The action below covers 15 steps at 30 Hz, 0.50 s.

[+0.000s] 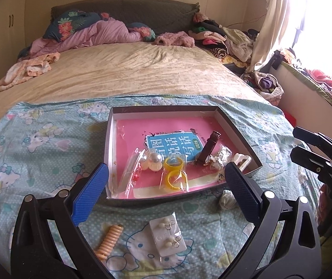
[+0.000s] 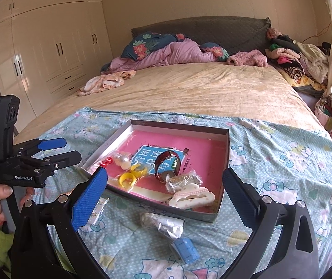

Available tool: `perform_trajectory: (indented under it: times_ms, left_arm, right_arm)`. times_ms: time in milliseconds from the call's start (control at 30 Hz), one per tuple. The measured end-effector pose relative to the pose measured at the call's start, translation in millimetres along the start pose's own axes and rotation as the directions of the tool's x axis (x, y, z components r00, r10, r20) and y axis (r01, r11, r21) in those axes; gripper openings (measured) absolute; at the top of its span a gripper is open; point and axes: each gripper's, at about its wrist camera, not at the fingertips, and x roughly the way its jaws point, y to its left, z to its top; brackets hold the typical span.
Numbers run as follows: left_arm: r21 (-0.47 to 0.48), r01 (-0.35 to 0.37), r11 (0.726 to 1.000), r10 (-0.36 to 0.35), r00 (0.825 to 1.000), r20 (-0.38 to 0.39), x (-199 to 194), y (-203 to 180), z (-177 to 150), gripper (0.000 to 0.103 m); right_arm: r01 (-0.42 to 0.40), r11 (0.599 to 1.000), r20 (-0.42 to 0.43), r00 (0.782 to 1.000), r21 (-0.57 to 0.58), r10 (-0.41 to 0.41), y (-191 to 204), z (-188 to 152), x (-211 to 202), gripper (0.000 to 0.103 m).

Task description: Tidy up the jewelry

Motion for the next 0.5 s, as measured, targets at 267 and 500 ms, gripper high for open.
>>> perform_trajectory:
  times_ms: [267,500]
  left_arm:
    - [0.004,-0.012,1.000,0.012,0.999,0.034,-23,0,-7,0.093]
    - [0.004,-0.019,1.000,0.018,0.998,0.052,-39,2,-15,0.093]
  right_arm:
    - [-0.009,1.000,0.027,1.000,-0.024,0.010,14,3,-17,0.098]
    - [-0.014,0.999,0.033,0.999,-0.043,0.016,25,-1,-27,0.098]
